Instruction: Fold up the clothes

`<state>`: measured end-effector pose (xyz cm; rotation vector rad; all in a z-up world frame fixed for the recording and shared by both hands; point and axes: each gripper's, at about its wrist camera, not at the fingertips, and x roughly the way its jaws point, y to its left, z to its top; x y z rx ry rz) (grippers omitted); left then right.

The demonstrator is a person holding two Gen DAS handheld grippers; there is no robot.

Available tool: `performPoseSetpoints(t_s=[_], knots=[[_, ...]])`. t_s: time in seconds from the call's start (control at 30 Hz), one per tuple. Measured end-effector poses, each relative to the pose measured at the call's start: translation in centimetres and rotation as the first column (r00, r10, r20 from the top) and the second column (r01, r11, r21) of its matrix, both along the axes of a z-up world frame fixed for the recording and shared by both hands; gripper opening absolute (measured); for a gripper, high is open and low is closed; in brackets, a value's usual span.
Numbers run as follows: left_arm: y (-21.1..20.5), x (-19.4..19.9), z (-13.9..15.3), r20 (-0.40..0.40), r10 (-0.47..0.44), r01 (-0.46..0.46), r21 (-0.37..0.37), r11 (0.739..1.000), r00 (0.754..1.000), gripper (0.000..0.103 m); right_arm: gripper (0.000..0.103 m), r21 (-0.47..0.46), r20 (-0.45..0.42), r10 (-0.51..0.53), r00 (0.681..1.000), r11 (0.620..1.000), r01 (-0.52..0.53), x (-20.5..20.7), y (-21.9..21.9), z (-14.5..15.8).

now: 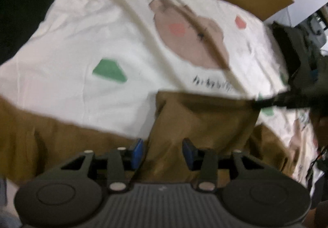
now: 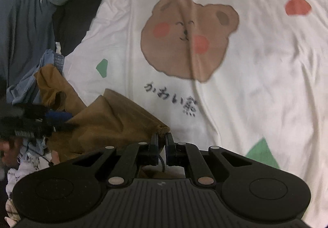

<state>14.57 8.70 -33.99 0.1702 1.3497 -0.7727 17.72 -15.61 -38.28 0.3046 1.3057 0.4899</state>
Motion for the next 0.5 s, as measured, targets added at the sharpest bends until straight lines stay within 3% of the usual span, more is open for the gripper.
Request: performPoseSetpoints(t_s=[0.2,0.5], knots=[[-3.4,2.4,-0.6,-0.001,-0.013,0.013,-0.027,1.0,1.0,0.045,0.004,0.049,0.013,-0.05,0.999,0.998,0.049,-2.2,-0.7,-1.8],[-7.3,3.6,-5.5,-0.053,-0.06,0.063,0.063,0.996,0.997,0.043,0.004,0.103,0.025,-0.106,0.994,0.989,0.103,-2.6,-1.5,-2.9]])
